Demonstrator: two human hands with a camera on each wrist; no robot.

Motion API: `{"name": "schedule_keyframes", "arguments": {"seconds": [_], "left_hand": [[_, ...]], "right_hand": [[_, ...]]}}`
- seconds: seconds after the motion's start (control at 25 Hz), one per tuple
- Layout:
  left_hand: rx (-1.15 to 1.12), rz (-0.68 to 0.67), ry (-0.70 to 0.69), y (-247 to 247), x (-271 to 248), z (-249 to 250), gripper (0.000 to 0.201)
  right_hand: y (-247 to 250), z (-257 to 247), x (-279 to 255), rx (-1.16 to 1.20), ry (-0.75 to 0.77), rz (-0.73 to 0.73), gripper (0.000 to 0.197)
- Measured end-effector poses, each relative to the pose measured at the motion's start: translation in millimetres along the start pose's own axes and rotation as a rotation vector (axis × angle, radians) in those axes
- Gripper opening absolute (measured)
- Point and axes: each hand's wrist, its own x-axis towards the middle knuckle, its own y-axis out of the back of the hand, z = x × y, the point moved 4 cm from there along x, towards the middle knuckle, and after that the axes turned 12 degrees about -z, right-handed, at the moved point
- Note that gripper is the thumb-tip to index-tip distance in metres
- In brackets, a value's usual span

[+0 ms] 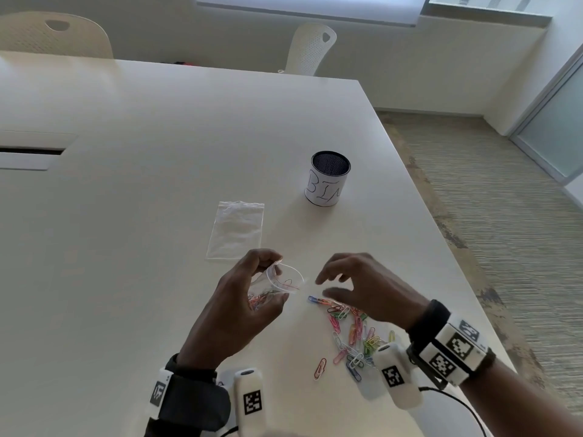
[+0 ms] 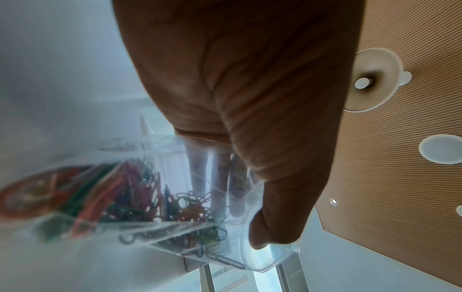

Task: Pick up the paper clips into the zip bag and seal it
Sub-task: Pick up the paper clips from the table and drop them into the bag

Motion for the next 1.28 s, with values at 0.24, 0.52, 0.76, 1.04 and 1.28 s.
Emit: {"name": "schedule_keyframes", "arguments": {"seconds": [0.24,0.52,0.76,1.04,1.28], "left_hand": [[-0.009,0.013,0.009,0.6,-0.7,-0.5,0.053],[-0.052,0.018,0.002,0.4,-1.1,4.0,0.061],[-0.059,0.006,-0.01,-0.4,-1.6,7.2,0.062],[-0.036,-0.016,-0.007,-1.8,0.6,2.9,0.061],[0.029,0.01,-0.022,0.6,0.6,0.6,0.058]], "right_hand": [[-32.8,-2.1,1.8,-0.147,0.164,-0.125,0.006],[-1.1,28.1,-44.5,-0.236,-0.123,-0.012,0.04],[-6.5,20.6,-53.7,-0.197,-0.193,-0.009,0.044],[-5.2,-54.9,-12.8,0.15,0.095,0.105,0.027],[-6.3,-80.6,-8.5,-0.129,0.143,0.074,0.025]]}}
